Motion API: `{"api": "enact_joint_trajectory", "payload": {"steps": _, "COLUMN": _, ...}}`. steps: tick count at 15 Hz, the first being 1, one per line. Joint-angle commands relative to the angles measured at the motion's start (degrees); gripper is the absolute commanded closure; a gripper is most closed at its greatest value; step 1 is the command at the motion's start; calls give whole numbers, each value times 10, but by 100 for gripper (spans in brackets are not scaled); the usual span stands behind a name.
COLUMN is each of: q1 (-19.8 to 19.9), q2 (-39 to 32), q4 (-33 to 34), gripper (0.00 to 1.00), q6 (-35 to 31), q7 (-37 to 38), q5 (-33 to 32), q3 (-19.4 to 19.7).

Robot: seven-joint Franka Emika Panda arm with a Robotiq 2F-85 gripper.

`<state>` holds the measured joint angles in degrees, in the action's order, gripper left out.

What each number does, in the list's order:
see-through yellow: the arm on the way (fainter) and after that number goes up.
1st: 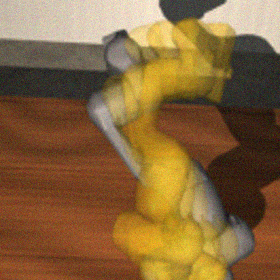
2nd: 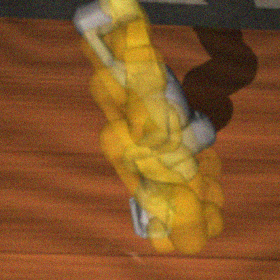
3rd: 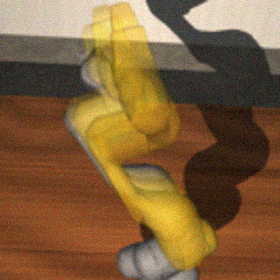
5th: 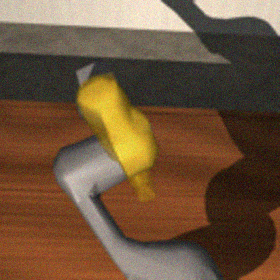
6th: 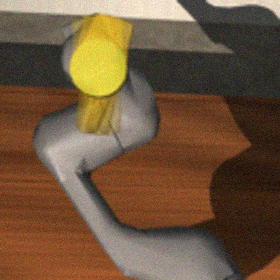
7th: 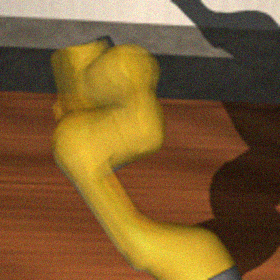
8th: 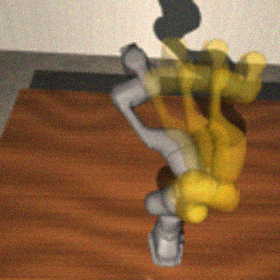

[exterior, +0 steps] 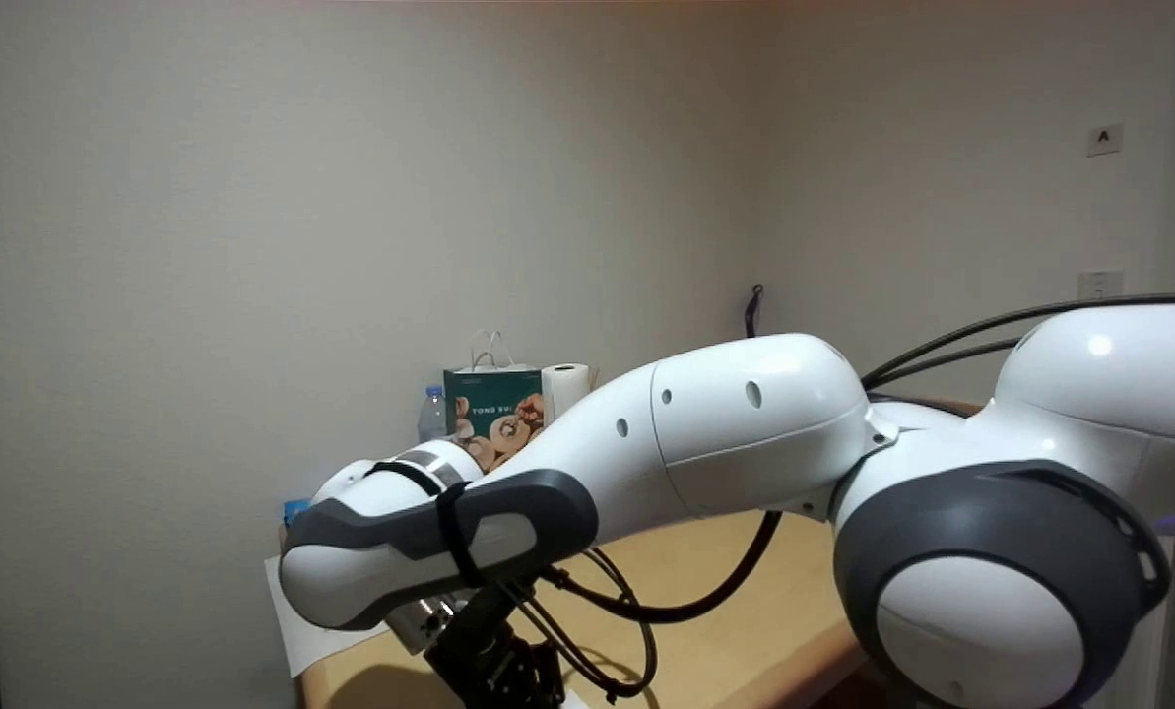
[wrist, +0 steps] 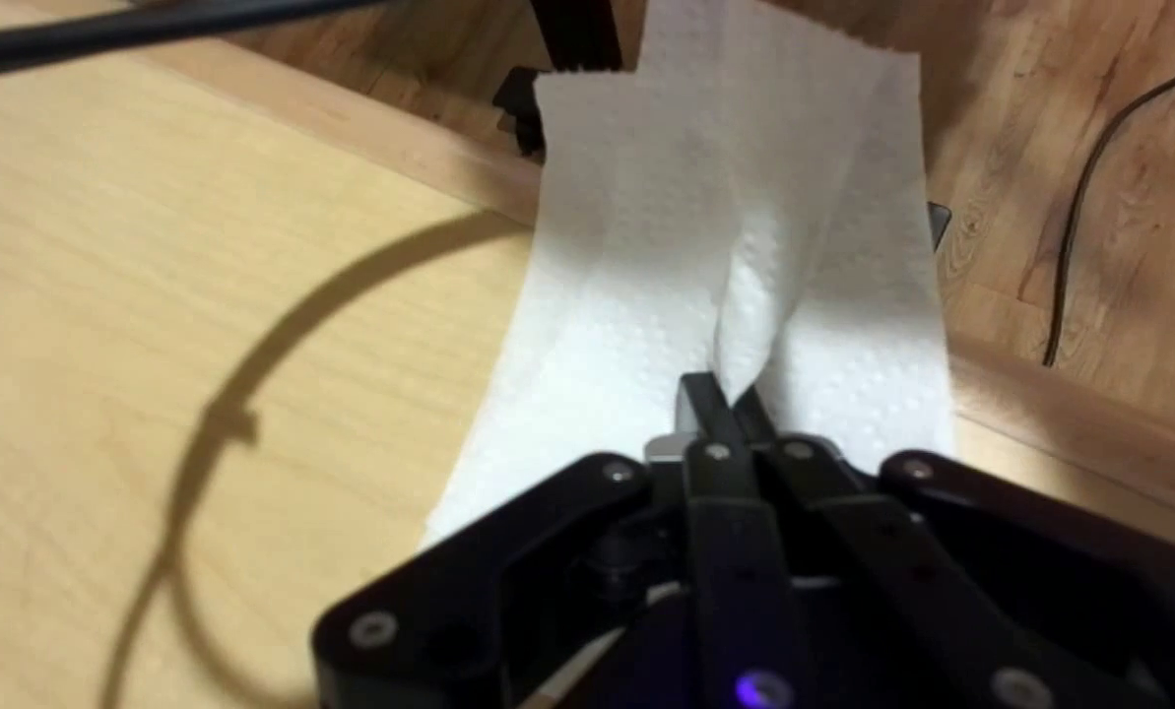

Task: Wipe the table with the cloth

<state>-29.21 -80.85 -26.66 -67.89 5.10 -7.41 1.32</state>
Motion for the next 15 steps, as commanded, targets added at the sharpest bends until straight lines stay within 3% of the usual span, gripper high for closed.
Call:
{"api": "enact_joint_trajectory", "payload": {"steps": 1, "q1": -24, "q2": -46, "q4": 77, "gripper": 100, "q6": -9, "q7": -94, "q5": -41, "q3": 2}}
{"api": "enact_joint_trajectory", "payload": {"steps": 2, "q1": -29, "q2": -11, "q4": 16, "gripper": 100, "q6": -47, "q7": -110, "q5": -42, "q3": 7}}
{"api": "enact_joint_trajectory", "payload": {"steps": 4, "q1": -31, "q2": -11, "q4": 18, "gripper": 100, "q6": -53, "q7": -126, "q5": -47, "q3": 11}}
{"api": "enact_joint_trajectory", "payload": {"steps": 7, "q1": -15, "q2": -13, "q4": 4, "gripper": 100, "q6": -1, "q7": -69, "q5": -40, "q3": 32}}
{"api": "enact_joint_trajectory", "payload": {"steps": 8, "q1": 2, "q2": -55, "q4": 69, "gripper": 100, "q6": 35, "q7": -56, "q5": -39, "q3": 30}}
{"api": "enact_joint_trajectory", "payload": {"steps": 9, "q1": 15, "q2": -62, "q4": 70, "gripper": 100, "q6": 50, "q7": -46, "q5": -35, "q3": 31}}
{"api": "enact_joint_trajectory", "payload": {"steps": 10, "q1": 29, "q2": -31, "q4": 2, "gripper": 100, "q6": 34, "q7": -28, "q5": -29, "q3": 26}}
{"api": "enact_joint_trajectory", "payload": {"steps": 12, "q1": 62, "q2": -34, "q4": -13, "gripper": 100, "q6": 40, "q7": 4, "q5": -18, "q3": 20}}
{"api": "enact_joint_trajectory", "payload": {"steps": 13, "q1": 36, "q2": -33, "q4": 32, "gripper": 100, "q6": 61, "q7": -34, "q5": -39, "q3": 25}}
{"api": "enact_joint_trajectory", "payload": {"steps": 15, "q1": 50, "q2": -33, "q4": 33, "gripper": 99, "q6": 64, "q7": -33, "q5": -37, "q3": 24}}
